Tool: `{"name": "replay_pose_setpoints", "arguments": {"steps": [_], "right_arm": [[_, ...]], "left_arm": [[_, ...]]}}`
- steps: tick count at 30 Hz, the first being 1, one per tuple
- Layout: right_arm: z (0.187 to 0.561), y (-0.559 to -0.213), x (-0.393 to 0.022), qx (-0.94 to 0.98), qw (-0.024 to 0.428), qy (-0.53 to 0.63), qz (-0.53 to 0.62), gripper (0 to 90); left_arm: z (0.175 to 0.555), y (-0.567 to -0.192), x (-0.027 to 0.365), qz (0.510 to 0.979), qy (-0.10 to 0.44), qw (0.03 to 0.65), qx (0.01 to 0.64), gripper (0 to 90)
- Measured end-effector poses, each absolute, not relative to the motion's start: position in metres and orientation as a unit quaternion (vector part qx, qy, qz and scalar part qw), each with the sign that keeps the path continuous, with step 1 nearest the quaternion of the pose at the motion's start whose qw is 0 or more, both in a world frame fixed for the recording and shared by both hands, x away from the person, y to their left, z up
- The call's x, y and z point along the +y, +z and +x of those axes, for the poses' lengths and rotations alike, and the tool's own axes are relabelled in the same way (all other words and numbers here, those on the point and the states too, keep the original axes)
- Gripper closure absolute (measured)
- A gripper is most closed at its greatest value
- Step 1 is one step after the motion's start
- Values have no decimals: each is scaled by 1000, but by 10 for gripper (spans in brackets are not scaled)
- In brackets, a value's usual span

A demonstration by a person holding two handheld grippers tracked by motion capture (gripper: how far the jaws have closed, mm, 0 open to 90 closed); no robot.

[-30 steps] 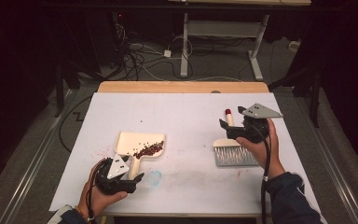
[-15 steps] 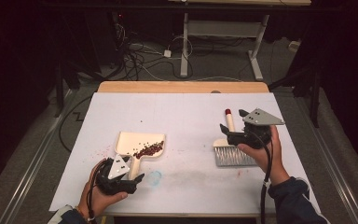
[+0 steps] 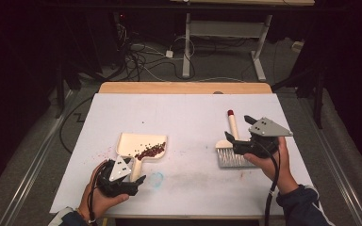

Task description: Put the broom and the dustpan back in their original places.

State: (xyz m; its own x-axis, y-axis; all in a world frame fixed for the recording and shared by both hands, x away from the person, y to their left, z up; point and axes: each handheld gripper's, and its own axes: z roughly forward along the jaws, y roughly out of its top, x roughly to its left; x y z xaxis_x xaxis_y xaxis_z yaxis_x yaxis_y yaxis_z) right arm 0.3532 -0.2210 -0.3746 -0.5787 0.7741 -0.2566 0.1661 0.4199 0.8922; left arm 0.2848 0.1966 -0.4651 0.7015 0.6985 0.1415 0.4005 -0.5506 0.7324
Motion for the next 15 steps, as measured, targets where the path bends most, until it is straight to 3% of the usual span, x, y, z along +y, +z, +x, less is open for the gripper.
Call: {"name": "replay_pose_setpoints", "arguments": {"steps": [15], "right_arm": [[336,-390,-228,779,353,429,292,192]], "left_arm": [[285,-466,195,857,214,344,319,211]]}}
